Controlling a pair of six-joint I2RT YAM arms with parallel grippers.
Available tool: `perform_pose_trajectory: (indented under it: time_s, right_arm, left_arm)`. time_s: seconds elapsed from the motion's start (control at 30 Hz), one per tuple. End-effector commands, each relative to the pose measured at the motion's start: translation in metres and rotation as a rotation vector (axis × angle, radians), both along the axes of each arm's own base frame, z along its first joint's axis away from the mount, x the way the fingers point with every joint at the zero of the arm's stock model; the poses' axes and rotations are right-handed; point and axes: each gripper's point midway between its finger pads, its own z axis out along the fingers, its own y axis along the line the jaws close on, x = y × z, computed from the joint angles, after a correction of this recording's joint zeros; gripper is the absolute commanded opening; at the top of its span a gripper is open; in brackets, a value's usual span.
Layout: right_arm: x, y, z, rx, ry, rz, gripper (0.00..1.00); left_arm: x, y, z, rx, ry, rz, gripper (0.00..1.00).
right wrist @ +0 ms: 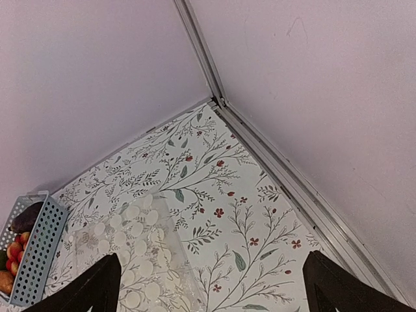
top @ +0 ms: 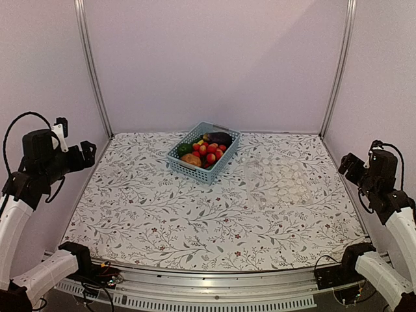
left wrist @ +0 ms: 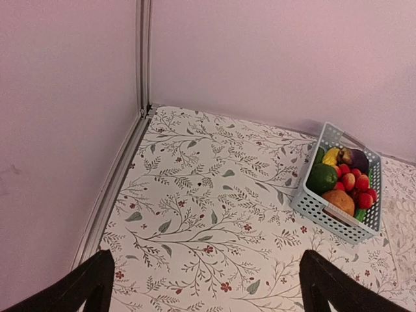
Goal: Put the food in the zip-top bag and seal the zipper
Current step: Pick up the zipper food storage bag from the center of the board.
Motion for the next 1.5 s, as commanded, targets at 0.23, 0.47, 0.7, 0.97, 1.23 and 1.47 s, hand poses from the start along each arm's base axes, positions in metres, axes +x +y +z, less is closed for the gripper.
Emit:
perform_pose_trajectory:
  time_s: [0.23,0.47,0.7,0.97,1.23,1.47]
  right_arm:
    - [0.001,0.01,0.014,-0.029,0.034,0.076,0.99]
    - [0.014,0.058,0.022,0.042,0.109,0.344,0.99]
    - [0.027,0.091,-0.015,-0.055,0.405,0.338,0.9]
    - [0.044,0.185,-0.064,-0.172,0.588,0.474,0.75]
    - [0.055,0.29,-0.116,-0.277,0.704,0.621,0.62]
    - [0.054,0.34,-0.158,-0.307,0.777,0.686,0.54]
  left_arm:
    - [0.005,0.013,-0.012,0.03,0.079,0.072,1.0]
    - [0.026,0.021,0.015,0.053,0.078,0.142,0.99]
    - [0.057,-0.025,0.02,-0.034,0.064,-0.091,1.0]
    - [0.052,-0.024,-0.003,-0.012,0.104,-0.094,1.0]
    - [0.048,-0.018,0.001,-0.004,0.083,-0.064,1.0]
    - [0.047,-0.019,-0.002,-0.008,0.087,-0.073,0.99]
